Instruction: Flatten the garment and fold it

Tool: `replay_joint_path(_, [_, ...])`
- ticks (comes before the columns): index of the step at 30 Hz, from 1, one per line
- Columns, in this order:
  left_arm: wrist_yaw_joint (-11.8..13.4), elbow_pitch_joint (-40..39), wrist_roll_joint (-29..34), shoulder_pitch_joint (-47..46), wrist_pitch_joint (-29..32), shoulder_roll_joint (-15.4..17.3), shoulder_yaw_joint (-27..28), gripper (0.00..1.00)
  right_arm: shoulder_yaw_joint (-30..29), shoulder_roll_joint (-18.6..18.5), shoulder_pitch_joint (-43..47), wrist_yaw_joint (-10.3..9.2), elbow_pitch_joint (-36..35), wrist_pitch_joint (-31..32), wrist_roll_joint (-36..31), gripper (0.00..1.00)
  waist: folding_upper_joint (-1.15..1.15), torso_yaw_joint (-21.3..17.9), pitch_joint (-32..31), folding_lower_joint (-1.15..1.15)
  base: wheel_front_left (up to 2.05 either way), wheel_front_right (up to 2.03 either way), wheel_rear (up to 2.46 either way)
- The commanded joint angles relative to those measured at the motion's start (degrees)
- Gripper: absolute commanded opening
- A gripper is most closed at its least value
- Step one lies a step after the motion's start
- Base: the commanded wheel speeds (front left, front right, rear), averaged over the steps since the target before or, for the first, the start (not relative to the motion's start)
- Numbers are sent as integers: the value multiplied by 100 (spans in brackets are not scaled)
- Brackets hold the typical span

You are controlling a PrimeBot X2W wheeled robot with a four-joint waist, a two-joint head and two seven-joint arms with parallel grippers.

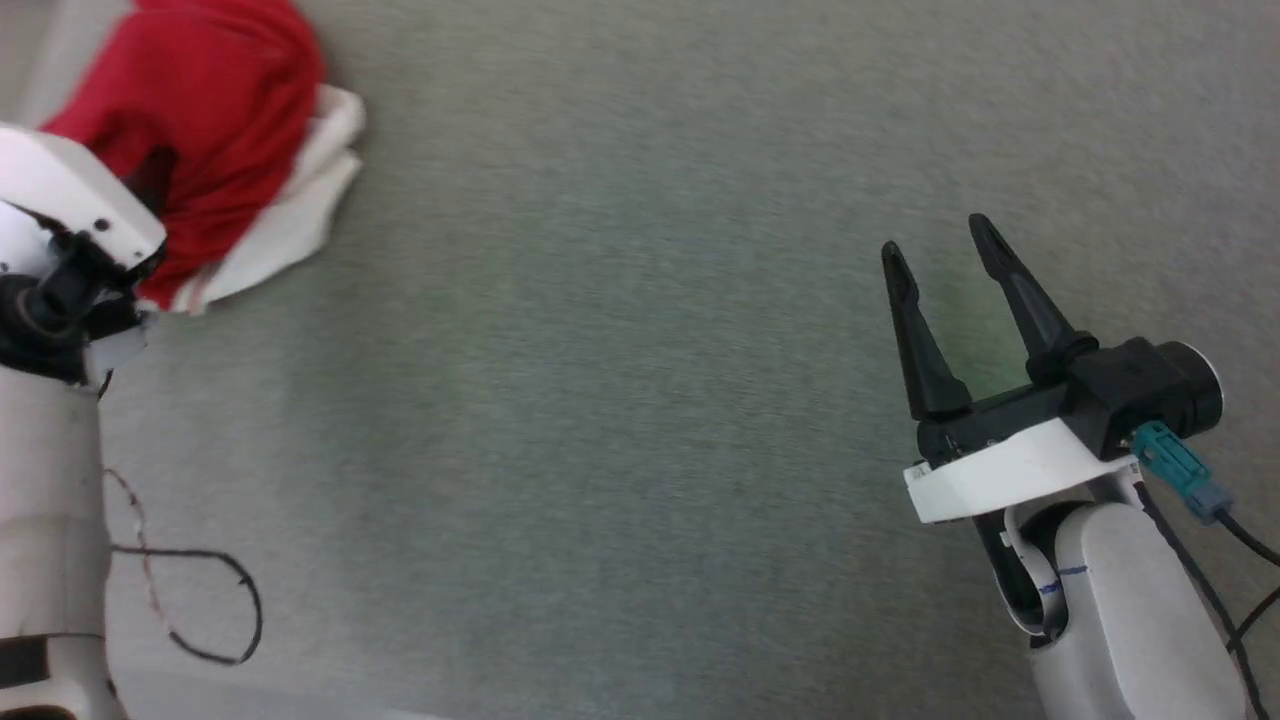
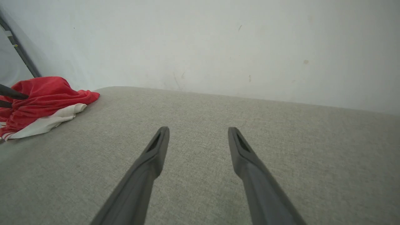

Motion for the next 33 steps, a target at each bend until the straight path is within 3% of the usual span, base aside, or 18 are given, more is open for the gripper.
replay_joint_path(1, [77, 8, -93, 106, 214, 72, 57, 100, 16, -3, -96, -11, 54, -72, 65, 100, 0, -1107, 990, -2, 0, 0, 0])
replay_joint_path(8, [382, -199, -232, 871, 1359, 372, 71, 100, 41, -3, -166, -11, 317, -233, 211, 100, 0, -1272, 775, -2, 0, 0, 0])
replay_joint_path(9, [379, -299, -221, 965, 1420, 411, 53, 55, 43, -3, -160, -11, 347, -246, 225, 100, 0, -1262, 710, -2, 0, 0, 0])
replay_joint_path(11, [342, -554, -112, 1090, 1217, 507, 45, 0, 34, -3, -136, -11, 424, -269, 241, 100, 0, -1218, 513, -2, 0, 0, 0])
replay_joint_path(14, [312, -921, 288, 1175, 353, 708, 43, 0, 21, -3, -59, -11, 520, -295, 274, 100, 0, -1143, 141, -2, 0, 0, 0])
replay_joint_path(17, [359, -1182, 773, 1141, -908, 847, 83, 0, -28, -3, 62, -11, 619, -313, 304, 100, 0, -1091, -311, -2, 0, 0, 0])
replay_joint_path(23, [78, -1381, 1469, 985, -2769, 960, -227, 0, -262, -3, 469, -11, 750, -331, 352, 100, 0, -1057, -1245, -2, 0, 0, 0])
replay_joint_path(28, [-281, -1477, 1782, 562, -3527, 774, -762, 0, -476, -3, 874, -11, 752, -304, 342, 100, 0, -1113, -1864, -2, 0, 0, 0])
replay_joint_path(33, [-536, -1568, 1821, 76, -3785, 180, -1327, 0, -599, -3, 1121, -11, 611, -201, 343, 100, 0, -1294, -2186, -2, 0, 0, 0])
